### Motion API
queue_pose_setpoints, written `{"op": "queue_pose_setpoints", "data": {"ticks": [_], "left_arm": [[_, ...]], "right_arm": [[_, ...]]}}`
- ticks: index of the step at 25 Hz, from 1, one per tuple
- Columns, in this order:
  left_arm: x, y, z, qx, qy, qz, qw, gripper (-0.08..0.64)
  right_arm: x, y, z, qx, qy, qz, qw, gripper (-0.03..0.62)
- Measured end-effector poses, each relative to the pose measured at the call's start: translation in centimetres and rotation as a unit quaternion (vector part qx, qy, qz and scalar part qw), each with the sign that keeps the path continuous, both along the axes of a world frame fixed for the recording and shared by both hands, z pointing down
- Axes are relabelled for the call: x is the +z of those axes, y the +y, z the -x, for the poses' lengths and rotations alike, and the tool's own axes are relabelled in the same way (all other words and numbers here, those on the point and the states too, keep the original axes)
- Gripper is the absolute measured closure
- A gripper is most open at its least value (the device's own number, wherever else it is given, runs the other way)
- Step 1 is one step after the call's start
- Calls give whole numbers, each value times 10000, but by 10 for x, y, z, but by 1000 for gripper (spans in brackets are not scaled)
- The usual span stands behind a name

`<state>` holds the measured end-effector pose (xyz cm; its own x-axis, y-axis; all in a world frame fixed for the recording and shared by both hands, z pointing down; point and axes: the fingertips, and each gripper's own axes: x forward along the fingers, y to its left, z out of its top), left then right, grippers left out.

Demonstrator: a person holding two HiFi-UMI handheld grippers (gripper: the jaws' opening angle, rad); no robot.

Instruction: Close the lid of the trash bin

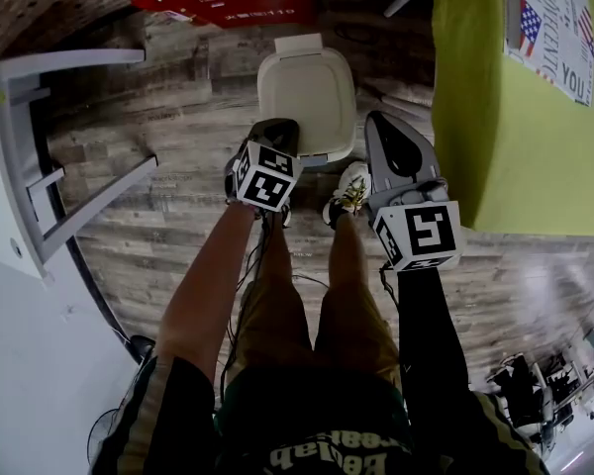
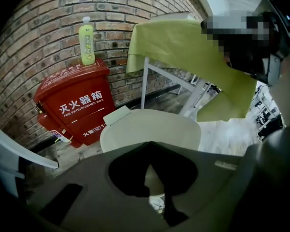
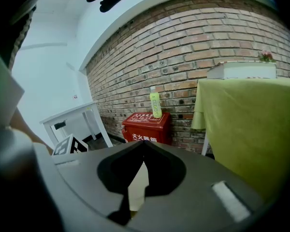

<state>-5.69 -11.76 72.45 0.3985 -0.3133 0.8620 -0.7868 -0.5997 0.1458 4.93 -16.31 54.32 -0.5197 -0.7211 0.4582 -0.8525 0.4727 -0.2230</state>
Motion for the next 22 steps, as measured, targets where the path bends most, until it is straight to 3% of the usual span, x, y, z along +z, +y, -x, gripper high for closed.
{"op": "queue_pose_setpoints", "data": {"ticks": [22], "left_arm": [[53,38,0,202,-352,547,9977,552]], "right_arm": [[21,9,-21,162,-41,101,9998,578]]}}
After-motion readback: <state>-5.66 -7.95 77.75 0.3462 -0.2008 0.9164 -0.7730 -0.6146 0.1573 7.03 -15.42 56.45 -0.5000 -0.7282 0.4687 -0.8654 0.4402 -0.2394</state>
